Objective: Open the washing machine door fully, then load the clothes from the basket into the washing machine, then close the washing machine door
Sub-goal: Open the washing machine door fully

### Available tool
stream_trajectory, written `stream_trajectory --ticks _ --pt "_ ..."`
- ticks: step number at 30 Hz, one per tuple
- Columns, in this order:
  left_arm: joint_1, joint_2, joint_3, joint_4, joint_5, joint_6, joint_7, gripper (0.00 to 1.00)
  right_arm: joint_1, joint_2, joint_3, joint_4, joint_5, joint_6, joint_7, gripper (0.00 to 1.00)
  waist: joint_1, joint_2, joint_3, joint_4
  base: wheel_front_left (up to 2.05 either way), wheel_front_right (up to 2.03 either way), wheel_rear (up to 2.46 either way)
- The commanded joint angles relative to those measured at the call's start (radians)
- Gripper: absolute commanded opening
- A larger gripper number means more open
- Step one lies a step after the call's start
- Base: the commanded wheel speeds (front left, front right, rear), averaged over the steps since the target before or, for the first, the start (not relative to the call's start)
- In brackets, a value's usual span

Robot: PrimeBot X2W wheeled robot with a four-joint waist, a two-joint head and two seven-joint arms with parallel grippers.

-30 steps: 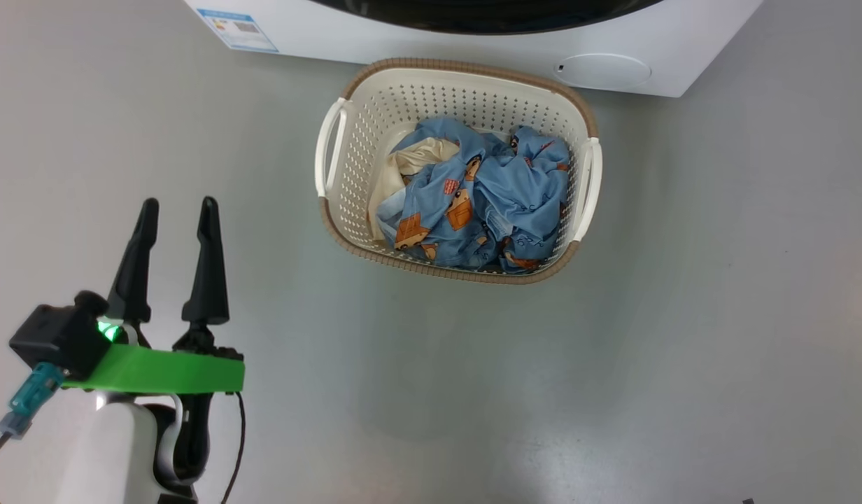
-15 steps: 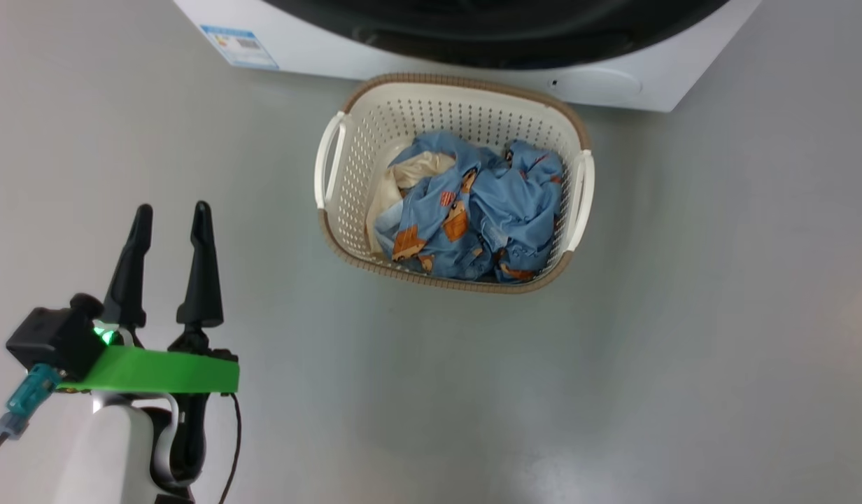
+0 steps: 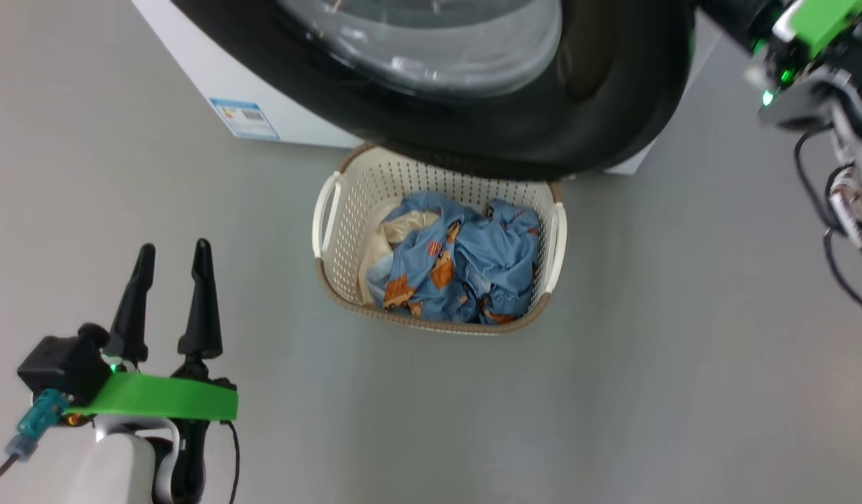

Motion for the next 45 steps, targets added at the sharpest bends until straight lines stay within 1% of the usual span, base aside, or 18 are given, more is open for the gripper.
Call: stream_trajectory --ticks 1,5,12,22,36,45 --pt "0.016 0.026 0.038 -0.013 0.009 0.001 -0.006 1.0 0.028 0.035 0.016 -0.034 0.005 0.006 0.017 0.0 0.0001 -0.0001 -0.032 0.003 0.0 0.0 0.0" --pt "0.042 0.016 0.043 -0.008 0.014 0.001 -0.006 1.0 0.1 0.032 0.016 -0.083 0.018 0.006 0.025 0.0 0.0001 -0.0001 -0.075 0.018 0.0 0.0 0.0" --pt "0.102 0.005 0.062 0.003 0.027 0.001 -0.006 1.0 0.273 0.035 0.005 -0.195 0.06 0.006 0.034 0.0 0.0001 -0.0001 -0.149 0.046 0.0 0.0 0.0" --pt "0.156 -0.003 0.065 0.013 0.046 0.001 -0.006 1.0 0.429 0.039 0.005 -0.271 0.101 0.006 0.072 0.0 0.0001 -0.0001 -0.229 0.099 0.0 0.0 0.0" --pt "0.199 -0.007 0.067 0.035 0.065 0.001 -0.006 1.0 0.582 0.077 0.026 -0.361 0.144 0.006 0.121 0.0 0.0001 -0.0001 -0.299 0.191 0.0 0.0 0.0" --pt "0.205 -0.003 0.063 0.042 0.074 0.001 -0.006 1.0 0.632 0.09 0.024 -0.396 0.158 0.006 0.123 0.0 0.0001 -0.0001 -0.318 0.258 0.0 0.0 0.0"
